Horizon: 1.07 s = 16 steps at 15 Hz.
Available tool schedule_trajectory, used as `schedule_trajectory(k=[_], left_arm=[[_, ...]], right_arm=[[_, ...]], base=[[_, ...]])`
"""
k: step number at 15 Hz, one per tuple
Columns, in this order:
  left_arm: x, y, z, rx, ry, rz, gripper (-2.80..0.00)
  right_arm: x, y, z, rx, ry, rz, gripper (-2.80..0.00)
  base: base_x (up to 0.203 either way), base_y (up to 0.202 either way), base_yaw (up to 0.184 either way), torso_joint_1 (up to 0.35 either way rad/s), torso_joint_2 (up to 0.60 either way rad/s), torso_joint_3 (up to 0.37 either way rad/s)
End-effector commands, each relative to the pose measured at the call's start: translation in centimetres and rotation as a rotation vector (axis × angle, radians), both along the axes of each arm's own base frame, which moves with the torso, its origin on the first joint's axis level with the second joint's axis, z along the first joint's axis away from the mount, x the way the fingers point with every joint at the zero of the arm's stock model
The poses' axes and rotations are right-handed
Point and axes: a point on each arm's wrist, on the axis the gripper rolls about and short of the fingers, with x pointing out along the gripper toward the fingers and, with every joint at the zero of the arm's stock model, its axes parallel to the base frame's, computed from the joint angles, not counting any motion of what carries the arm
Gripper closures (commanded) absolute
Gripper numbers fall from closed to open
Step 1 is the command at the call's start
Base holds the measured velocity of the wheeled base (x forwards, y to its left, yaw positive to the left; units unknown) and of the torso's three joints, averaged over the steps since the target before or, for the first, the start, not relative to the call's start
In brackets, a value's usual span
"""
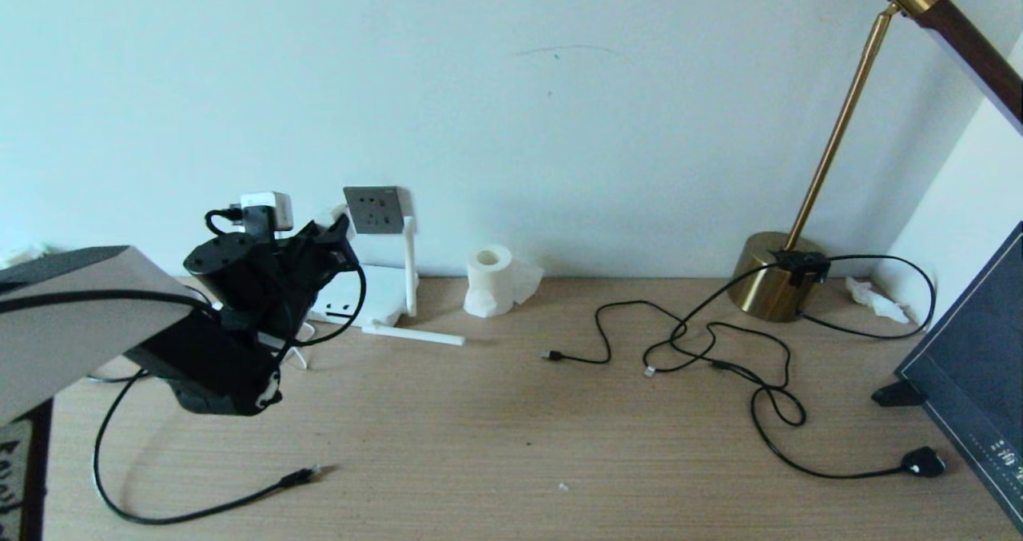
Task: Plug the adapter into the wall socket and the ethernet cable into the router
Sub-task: Align plug and socket
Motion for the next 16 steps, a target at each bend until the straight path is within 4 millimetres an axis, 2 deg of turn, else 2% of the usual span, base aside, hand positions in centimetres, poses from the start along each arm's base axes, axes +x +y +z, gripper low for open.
schedule_trajectory(k=[1,4,8,16], left_arm=[[2.0,-0.2,-1.2,-0.002,-0.02,0.0,0.0],[3.6,-0.5,-1.2,-0.004,-0.07,0.0,0.0],[4.7,-0.9,-1.3,-0.006,-0.103,-0.002,0.0],[6.0,-1.0,-2.1,-0.006,-0.127,-0.003,0.0]], right_arm=[[0.0,0.0,0.0,0.0,0.0,0.002,-2.8],[0.0,0.0,0.0,0.0,0.0,0.0,-2.8],[0.0,0.0,0.0,0.0,0.0,0.0,-2.8],[0.0,0.0,0.0,0.0,0.002,0.0,-2.8]], base=[[0.0,0.0,0.0,0.0,0.0,0.0],[0.0,0.0,0.0,0.0,0.0,0.0],[0.0,0.0,0.0,0.0,0.0,0.0],[0.0,0.0,0.0,0.0,0.0,0.0]])
